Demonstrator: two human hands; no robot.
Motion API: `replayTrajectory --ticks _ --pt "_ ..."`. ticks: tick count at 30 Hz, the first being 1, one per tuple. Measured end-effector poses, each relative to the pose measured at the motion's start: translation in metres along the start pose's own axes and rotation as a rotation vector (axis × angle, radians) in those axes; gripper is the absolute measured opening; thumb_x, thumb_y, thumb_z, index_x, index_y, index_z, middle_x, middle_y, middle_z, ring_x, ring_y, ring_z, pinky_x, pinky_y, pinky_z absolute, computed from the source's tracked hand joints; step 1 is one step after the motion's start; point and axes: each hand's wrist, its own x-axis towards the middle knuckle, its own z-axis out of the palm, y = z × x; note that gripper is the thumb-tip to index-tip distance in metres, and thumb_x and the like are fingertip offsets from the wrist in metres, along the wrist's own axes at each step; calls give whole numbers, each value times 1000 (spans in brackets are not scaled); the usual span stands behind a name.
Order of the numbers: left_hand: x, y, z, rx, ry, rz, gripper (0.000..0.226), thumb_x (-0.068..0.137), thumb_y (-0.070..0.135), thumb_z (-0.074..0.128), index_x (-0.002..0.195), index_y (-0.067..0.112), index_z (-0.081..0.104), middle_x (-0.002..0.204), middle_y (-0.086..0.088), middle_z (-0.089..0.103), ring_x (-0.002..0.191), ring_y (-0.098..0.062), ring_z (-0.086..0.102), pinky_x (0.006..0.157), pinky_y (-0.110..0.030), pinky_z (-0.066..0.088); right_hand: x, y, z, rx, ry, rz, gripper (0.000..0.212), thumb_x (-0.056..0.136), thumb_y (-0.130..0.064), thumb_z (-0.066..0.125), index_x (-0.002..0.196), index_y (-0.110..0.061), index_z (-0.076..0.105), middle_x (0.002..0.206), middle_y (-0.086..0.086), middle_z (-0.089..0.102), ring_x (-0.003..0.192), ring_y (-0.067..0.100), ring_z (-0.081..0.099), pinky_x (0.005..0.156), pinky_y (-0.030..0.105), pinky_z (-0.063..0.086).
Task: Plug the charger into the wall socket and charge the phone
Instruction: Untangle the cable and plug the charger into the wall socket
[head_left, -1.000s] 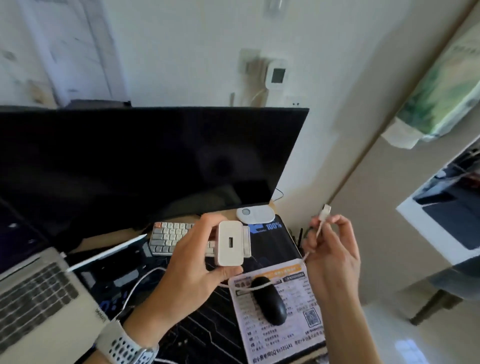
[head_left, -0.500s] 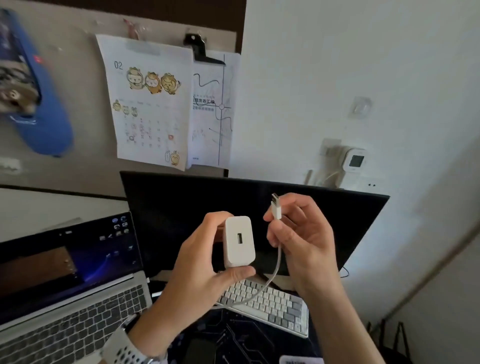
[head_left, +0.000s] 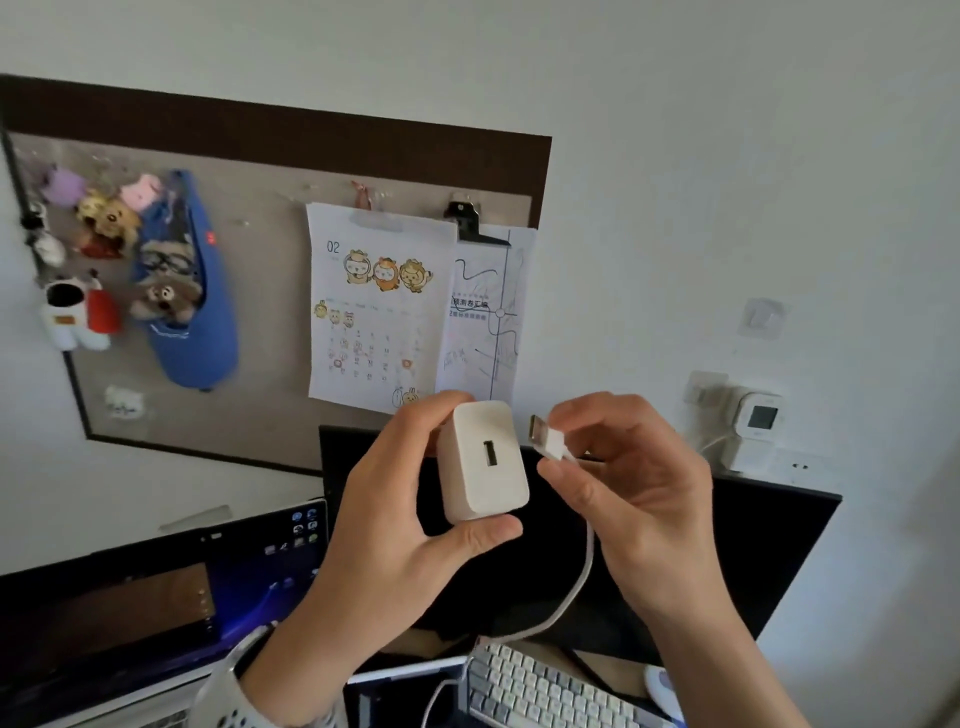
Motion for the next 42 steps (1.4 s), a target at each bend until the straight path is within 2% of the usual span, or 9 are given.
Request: replayTrajectory --ticks 10,13,16,18,21,26,30,35,42 --pt "6 11 -11 122 22 115 61 70 45 75 122 35 45 118 -3 59 110 -28 58 89 -49 51 8 -15 7 -116 -36 -62 29 80 -5 66 94 -31 66 92 -14 66 74 15 58 60 26 49" --pt "9 11 -16 201 25 161 60 71 40 75 122 29 45 118 -3 56 110 -22 56 89 -36 51 10 -19 10 -252 -77 -86 25 82 -7 67 94 -29 66 92 -14 67 76 15 62 58 30 49" --pt "10 11 -24 319 36 200 61 71 40 73 124 26 45 120 -4 52 113 -9 51 89 -14 43 14 -26 11 -428 -118 -140 26 81 -1 70 96 -23 69 93 -10 67 83 11 65 65 16 47" --pt "11 11 -30 385 44 199 60 72 40 71 124 27 46 120 -7 51 110 -12 51 87 -11 41 16 -30 12 -531 -147 -178 22 79 0 70 95 -16 72 91 -5 67 82 3 62 67 8 43" --pt "12 11 -37 471 40 215 60 71 38 73 124 26 46 120 -10 50 107 -16 50 87 -8 40 18 -35 14 -653 -174 -202 18 80 1 71 92 -12 74 90 -4 67 76 3 61 60 13 45" --pt "14 13 -47 588 12 255 66 65 27 79 123 28 48 116 -7 50 104 -26 53 85 -23 46 20 -40 17 -801 -200 -223 22 78 10 73 90 -8 75 88 1 67 75 9 62 66 10 45" --pt "16 16 -51 622 -24 267 66 65 28 79 123 29 48 115 -9 49 98 -28 54 76 -39 52 20 -45 21 -949 -252 -298 25 76 7 66 93 -8 74 85 5 66 66 22 61 52 31 49" --pt "19 14 -50 648 -66 255 64 65 32 79 122 30 49 113 -11 49 94 -28 52 75 -40 52 24 -45 17 -1008 -358 -290 32 73 13 69 96 -9 73 85 6 66 65 25 61 50 34 50" --pt "23 8 -40 619 -87 214 66 63 34 81 121 32 49 113 -5 45 96 -26 50 79 -37 51 30 -44 7 -1015 -390 -293 22 77 3 69 95 -8 75 85 6 69 65 25 65 51 34 52"
